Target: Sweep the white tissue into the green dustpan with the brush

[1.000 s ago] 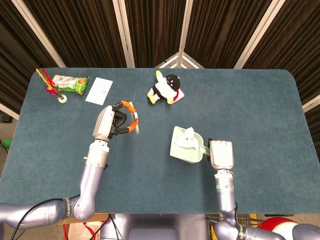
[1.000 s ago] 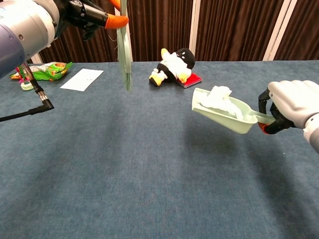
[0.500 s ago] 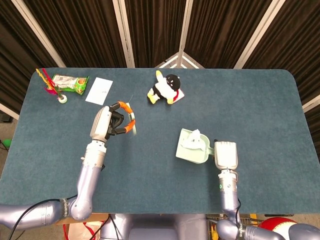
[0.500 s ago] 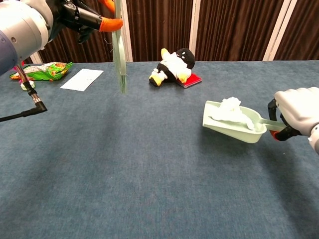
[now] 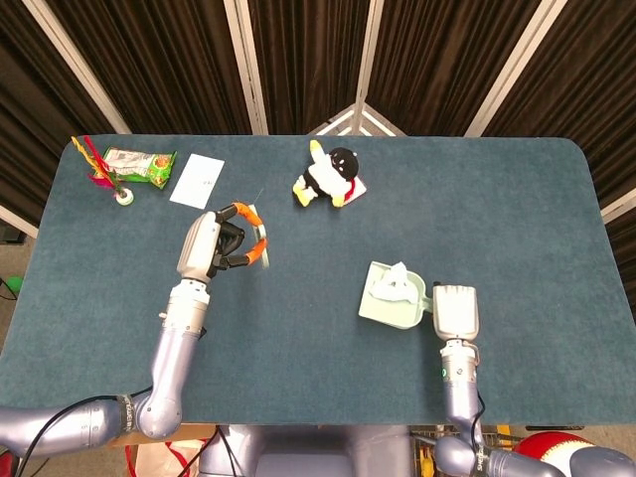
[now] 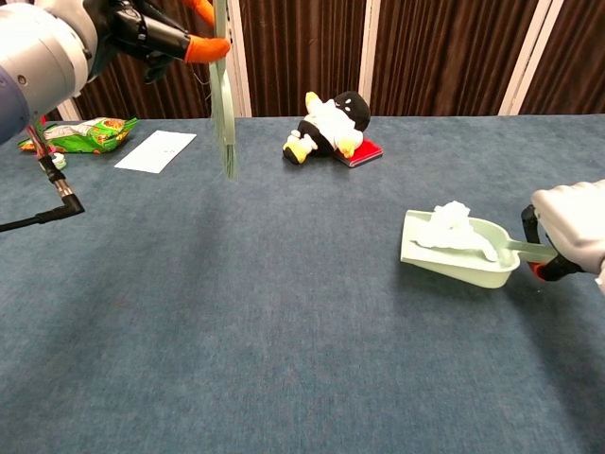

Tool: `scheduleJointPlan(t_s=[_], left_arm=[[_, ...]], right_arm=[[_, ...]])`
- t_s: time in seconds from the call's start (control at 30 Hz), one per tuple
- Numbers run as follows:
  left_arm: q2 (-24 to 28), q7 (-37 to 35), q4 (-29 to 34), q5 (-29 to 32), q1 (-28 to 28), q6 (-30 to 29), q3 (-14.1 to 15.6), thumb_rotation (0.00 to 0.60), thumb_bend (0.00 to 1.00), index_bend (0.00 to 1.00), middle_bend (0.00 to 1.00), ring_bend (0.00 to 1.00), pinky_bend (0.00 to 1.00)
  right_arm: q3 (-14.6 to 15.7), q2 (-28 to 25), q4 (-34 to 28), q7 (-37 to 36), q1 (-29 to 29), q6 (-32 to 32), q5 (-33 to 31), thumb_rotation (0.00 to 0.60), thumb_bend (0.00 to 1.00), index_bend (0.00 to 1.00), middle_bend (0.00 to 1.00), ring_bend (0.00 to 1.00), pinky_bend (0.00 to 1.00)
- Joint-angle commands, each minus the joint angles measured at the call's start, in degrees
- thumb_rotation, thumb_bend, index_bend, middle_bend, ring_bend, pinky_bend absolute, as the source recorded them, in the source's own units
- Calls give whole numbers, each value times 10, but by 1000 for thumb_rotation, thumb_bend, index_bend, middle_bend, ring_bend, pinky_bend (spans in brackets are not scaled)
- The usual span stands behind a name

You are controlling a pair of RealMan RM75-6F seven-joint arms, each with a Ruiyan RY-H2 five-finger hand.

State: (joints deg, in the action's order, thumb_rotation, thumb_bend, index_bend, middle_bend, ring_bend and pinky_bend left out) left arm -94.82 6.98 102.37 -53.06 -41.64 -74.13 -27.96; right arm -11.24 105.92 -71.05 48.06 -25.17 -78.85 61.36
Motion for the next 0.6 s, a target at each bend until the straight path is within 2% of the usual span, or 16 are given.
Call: scheduleJointPlan(t_s=[0.03,0.37,0.6], left_arm=[[0,-1,-1,-1,-1,0,-1,600,470,790,1000,850,823],[2,-2,4,-3,-1,-4,-2,600,470,790,1000,850,823],[8,-4,13,-9,5,-11,0,600,470,790,1000,850,823]], right_arm=[[3,1,5,-1,1,2,3,600,550,764,866,859,742],[12,-1,4,14,3,0,13,600,550,525,864,815,719],[17,-6,-4,23,11,-3,13,600,544,365,820,769,694]])
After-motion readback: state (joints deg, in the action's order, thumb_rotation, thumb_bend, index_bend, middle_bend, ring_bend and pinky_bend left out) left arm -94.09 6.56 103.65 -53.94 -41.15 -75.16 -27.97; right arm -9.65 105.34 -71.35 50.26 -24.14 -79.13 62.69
